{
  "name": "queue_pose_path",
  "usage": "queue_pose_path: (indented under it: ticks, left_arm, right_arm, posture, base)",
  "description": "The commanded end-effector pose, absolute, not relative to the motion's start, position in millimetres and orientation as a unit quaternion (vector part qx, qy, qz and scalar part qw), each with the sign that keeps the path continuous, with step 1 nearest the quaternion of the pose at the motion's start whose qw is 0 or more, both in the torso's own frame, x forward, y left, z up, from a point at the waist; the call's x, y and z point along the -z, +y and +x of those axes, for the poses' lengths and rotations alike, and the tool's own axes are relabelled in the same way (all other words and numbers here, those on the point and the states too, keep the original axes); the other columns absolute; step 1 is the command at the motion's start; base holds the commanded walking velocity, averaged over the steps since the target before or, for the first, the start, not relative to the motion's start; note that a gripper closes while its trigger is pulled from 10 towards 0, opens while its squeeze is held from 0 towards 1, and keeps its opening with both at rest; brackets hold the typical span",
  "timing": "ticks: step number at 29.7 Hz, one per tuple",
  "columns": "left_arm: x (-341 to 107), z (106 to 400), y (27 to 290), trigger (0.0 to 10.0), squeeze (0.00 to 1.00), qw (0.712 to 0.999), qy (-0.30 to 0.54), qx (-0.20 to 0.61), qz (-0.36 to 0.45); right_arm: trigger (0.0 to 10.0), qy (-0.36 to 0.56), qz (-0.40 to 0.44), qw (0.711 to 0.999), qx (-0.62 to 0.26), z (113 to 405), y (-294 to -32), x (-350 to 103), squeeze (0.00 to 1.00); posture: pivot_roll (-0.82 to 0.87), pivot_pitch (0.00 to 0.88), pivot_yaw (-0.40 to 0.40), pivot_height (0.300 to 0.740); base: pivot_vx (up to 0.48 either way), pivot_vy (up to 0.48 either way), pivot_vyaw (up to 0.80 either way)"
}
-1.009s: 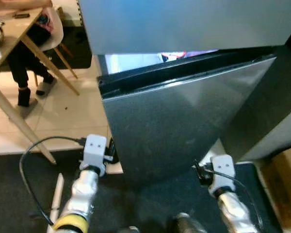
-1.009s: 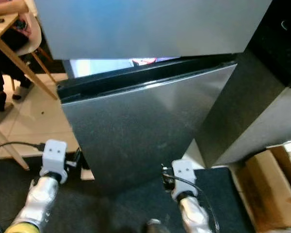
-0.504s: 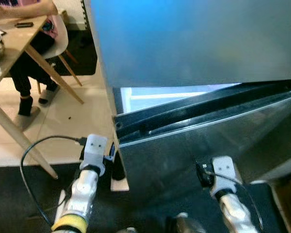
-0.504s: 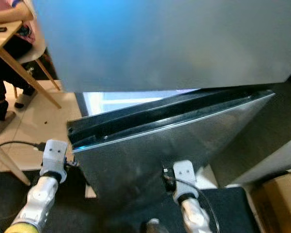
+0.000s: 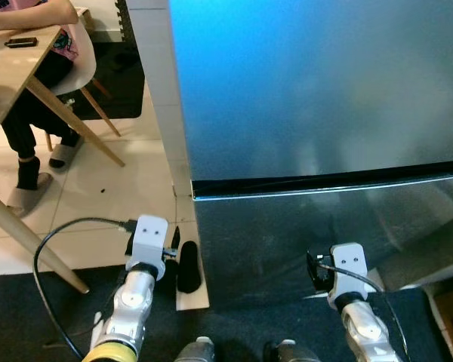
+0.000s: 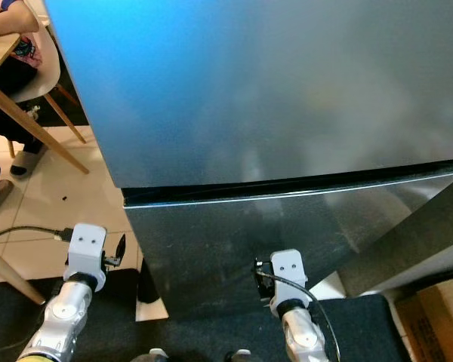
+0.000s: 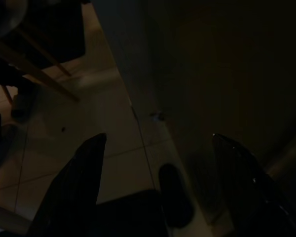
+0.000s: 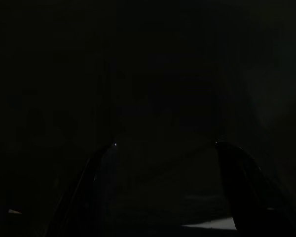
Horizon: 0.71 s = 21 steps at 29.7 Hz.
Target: Restocking fridge
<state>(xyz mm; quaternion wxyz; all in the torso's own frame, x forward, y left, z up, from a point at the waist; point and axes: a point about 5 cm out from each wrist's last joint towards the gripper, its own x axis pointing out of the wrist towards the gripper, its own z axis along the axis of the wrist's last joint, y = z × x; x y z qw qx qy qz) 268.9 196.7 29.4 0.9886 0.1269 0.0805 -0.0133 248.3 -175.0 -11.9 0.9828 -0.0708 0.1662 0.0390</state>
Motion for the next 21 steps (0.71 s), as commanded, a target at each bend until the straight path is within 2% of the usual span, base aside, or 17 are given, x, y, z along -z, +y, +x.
queue_pose_path:
  ticks: [1, 8, 11, 15, 19, 21]
  left_arm:
    - [-23.6, 264.3, 195.7, 10.0, 0.0, 0.987, 0.095, 0.01, 0.13]
    - [-19.6, 261.5, 196.8, 10.0, 0.0, 0.986, 0.104, 0.01, 0.13]
    - [-3.3, 251.5, 201.8, 10.0, 0.0, 0.982, 0.149, 0.004, 0.115]
    - [30.4, 220.7, 210.6, 10.0, 0.0, 0.963, 0.242, 0.022, 0.117]
    - [40.7, 208.6, 214.1, 10.0, 0.0, 0.954, 0.274, 0.027, 0.121]
    - [56.0, 188.4, 221.9, 10.0, 0.0, 0.936, 0.325, 0.026, 0.129]
  right_arm:
    - [10.0, 0.148, -0.068, 0.986, -0.043, 251.9, -173.6, 6.3, 0.0]
    - [10.0, 0.17, -0.077, 0.981, -0.057, 244.9, -173.2, 14.9, 0.0]
    - [10.0, 0.226, -0.101, 0.964, -0.1, 227.9, -169.0, 34.5, 0.0]
    - [10.0, 0.314, -0.109, 0.937, -0.105, 194.4, -172.7, 63.3, 0.0]
    - [10.0, 0.344, -0.102, 0.93, -0.085, 183.5, -178.2, 71.2, 0.0]
    - [10.0, 0.384, -0.094, 0.917, -0.053, 167.9, -187.5, 80.8, 0.0]
  posture:
    - [-0.03, 0.136, -0.029, 0.723]
    - [-0.03, 0.134, -0.029, 0.723]
    - [-0.03, 0.132, -0.029, 0.723]
    - [-0.04, 0.129, -0.029, 0.723]
    - [-0.03, 0.128, -0.028, 0.723]
    - [-0.03, 0.125, -0.027, 0.723]
  base:
    - [0.0, 0.0, 0.0]
    - [0.0, 0.0, 0.0]
    - [0.0, 0.0, 0.0]
    - [0.0, 0.0, 0.0]
    - [0.0, 0.0, 0.0]
    - [0.0, 0.0, 0.0]
